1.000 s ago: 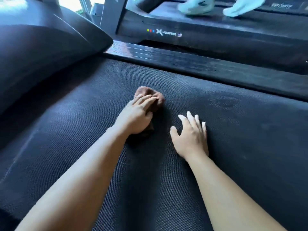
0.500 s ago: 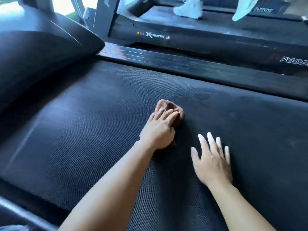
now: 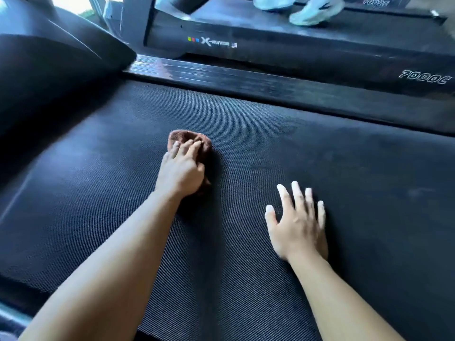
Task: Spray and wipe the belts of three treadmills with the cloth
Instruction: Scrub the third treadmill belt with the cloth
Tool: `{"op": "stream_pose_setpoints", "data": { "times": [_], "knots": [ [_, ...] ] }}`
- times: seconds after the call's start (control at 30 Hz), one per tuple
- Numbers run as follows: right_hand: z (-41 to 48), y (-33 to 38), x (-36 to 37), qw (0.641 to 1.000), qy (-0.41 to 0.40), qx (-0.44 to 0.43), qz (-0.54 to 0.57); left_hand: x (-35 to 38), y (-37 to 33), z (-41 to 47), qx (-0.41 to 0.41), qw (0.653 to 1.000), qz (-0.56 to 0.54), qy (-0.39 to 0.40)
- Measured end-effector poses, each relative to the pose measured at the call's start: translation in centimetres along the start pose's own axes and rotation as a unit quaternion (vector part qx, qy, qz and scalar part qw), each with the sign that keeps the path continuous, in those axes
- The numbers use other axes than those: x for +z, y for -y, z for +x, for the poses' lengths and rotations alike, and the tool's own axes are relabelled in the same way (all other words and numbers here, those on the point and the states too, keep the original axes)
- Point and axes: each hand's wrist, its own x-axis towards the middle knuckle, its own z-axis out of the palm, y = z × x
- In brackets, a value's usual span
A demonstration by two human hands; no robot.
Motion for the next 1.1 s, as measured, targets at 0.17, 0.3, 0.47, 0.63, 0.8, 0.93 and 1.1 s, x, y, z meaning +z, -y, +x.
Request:
{"op": "stream_pose_setpoints", "data": {
  "times": [0.17, 0.3, 0.47, 0.63, 0.8, 0.93, 1.1],
  "knots": [
    [0.2, 0.0, 0.2, 1.0, -0.007, 0.005, -0.006, 0.6, -4.1, -0.9, 0.089, 0.996, -0.008, 0.021],
    [0.3, 0.0, 0.3, 1.0, 0.0, 0.006, -0.014, 0.5, -4.6, -6.1, 0.149, 0.988, -0.01, 0.038],
    [0.4, 0.0, 0.2, 1.0, 0.008, 0.006, -0.019, -0.6, 0.0, -9.2, 0.103, 0.994, -0.028, 0.033],
    [0.4, 0.1, 0.1, 1.0, 0.006, 0.006, -0.021, -0.9, 2.0, -3.9, -0.015, 0.999, -0.028, -0.002],
    [0.4, 0.1, 0.2, 1.0, 0.001, 0.006, -0.02, -0.3, -2.0, 0.4, -0.006, 1.0, -0.008, 0.011],
    [0.4, 0.0, 0.0, 1.0, 0.012, 0.007, -0.023, 0.6, -6.4, -1.8, 0.098, 0.995, -0.02, 0.021],
    [0.5, 0.1, 0.1, 1.0, 0.007, 0.008, -0.019, 0.8, -6.1, -7.8, 0.125, 0.991, -0.028, 0.041]
  ]
}}
